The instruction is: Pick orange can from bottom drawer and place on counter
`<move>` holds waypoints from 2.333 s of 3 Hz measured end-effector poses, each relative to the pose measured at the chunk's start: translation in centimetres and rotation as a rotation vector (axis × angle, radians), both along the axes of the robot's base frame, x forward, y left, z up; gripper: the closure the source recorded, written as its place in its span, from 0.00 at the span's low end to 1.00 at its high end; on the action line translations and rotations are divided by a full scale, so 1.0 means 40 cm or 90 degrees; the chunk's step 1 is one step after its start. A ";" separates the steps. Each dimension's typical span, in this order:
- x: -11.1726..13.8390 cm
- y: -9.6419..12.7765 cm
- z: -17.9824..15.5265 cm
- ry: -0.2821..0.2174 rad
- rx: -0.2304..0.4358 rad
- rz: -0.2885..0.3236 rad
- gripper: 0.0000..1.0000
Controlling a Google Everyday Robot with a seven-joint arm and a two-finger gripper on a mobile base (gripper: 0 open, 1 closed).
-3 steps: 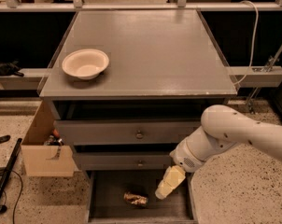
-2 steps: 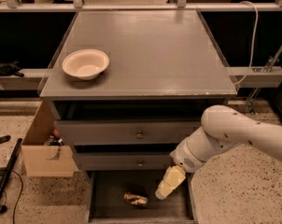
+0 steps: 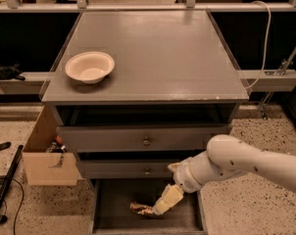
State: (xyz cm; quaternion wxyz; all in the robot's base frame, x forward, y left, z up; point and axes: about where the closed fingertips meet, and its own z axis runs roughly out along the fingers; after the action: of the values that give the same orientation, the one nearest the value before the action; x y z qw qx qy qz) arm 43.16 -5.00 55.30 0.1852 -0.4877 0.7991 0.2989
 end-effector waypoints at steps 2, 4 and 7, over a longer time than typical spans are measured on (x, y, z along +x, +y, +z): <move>-0.029 -0.089 -0.142 -0.056 -0.061 -0.039 0.00; -0.006 -0.084 -0.180 -0.060 -0.067 -0.049 0.00; 0.044 -0.233 -0.467 -0.095 -0.104 -0.164 0.00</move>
Offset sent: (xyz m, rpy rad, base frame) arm -0.0257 -0.0871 -0.0898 -0.1931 -0.1020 -0.1454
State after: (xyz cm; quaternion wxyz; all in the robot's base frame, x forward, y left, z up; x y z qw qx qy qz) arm 44.93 -14.31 36.63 0.2405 -0.4153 0.8607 0.1698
